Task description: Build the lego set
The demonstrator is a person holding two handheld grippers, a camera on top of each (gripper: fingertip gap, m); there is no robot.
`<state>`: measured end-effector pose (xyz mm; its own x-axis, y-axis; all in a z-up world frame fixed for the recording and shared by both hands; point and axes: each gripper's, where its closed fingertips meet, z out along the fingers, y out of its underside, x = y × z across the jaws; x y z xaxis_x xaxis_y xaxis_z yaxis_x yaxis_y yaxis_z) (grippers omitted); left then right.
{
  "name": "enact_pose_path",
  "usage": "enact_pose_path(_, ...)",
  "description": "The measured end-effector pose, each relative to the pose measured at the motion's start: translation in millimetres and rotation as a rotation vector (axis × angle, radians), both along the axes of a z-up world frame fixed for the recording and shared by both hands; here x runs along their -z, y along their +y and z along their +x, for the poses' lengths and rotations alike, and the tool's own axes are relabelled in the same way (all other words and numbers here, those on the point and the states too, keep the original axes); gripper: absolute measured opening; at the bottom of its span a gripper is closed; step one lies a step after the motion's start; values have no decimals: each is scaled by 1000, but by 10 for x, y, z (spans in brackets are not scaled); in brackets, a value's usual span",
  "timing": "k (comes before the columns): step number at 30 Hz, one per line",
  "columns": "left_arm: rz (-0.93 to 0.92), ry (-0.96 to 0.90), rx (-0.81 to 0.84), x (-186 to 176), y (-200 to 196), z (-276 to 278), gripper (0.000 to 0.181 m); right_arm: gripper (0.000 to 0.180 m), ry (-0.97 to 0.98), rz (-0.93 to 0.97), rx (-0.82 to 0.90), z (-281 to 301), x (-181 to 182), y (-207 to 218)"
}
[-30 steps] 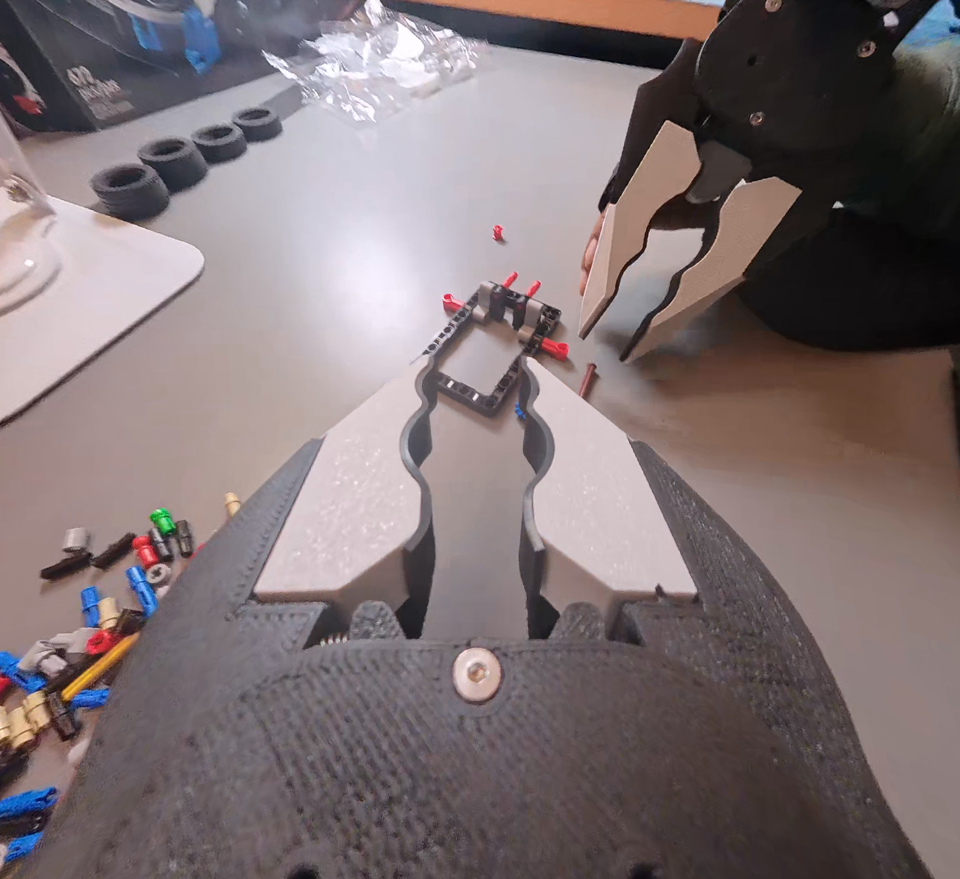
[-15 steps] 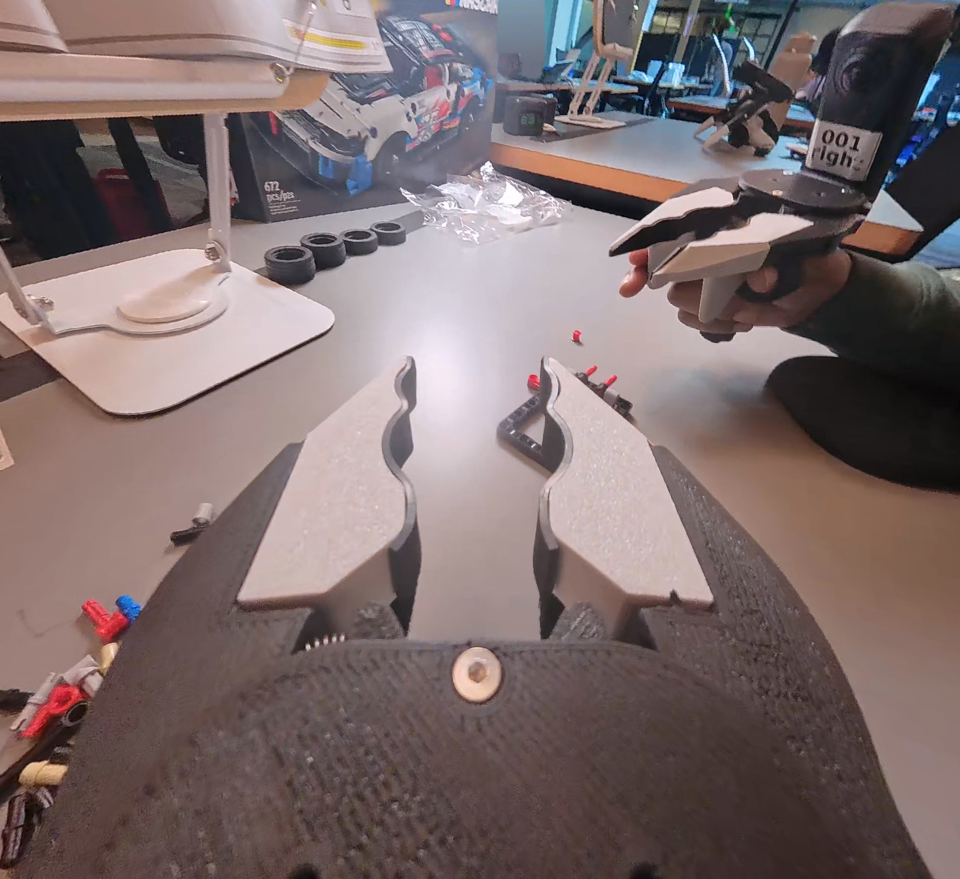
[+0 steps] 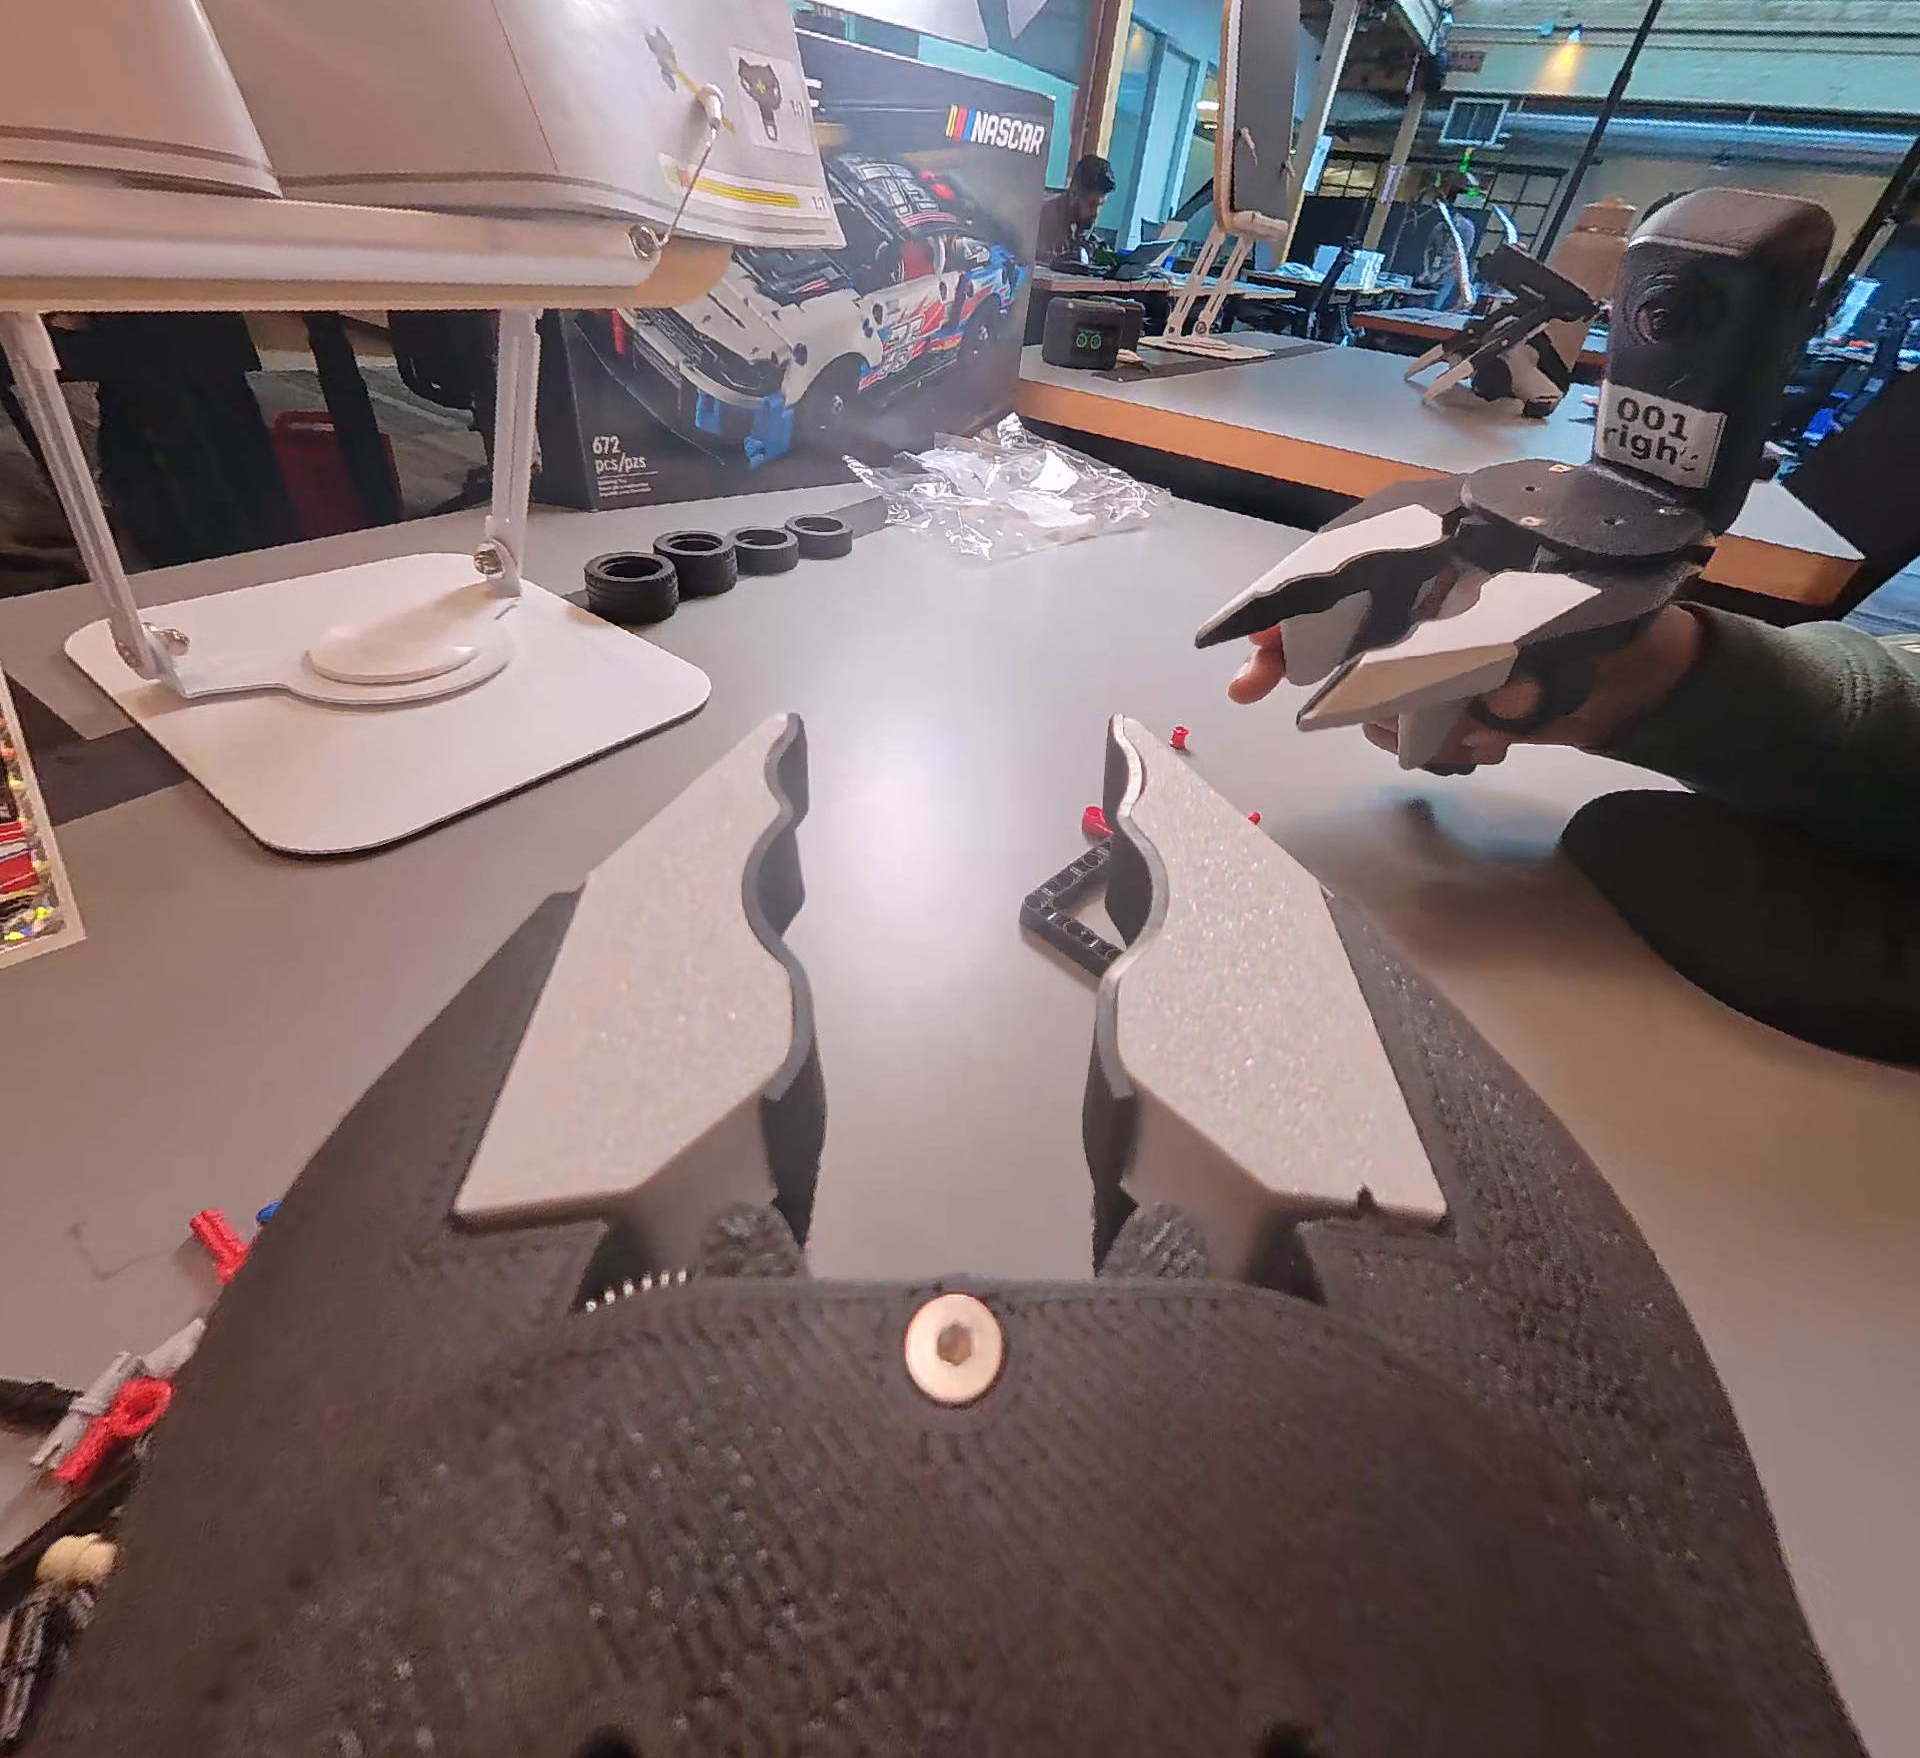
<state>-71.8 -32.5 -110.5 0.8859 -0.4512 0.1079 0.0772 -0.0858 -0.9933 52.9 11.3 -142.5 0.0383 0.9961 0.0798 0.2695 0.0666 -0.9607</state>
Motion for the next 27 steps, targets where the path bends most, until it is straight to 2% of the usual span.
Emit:
enact_pose_path(6,3,29,12,10,-14,57,56,68,-247,-119,-10,15,380,-24)
enact_pose_path(12,5,53,38,7,-39,146,55,78,-470,-43,-77,32,568,-79)
enact_pose_path(19,-16,117,90,-1,-126,264,49,68,-645,16,-260,-87,711,-233)
enact_pose_path(21,-19,128,92,14,-130,272,49,56,-689,61,-287,-106,722,-211)
enact_pose_path(27,-45,145,97,99,-107,271,50,55,-724,139,-453,-218,731,-241)
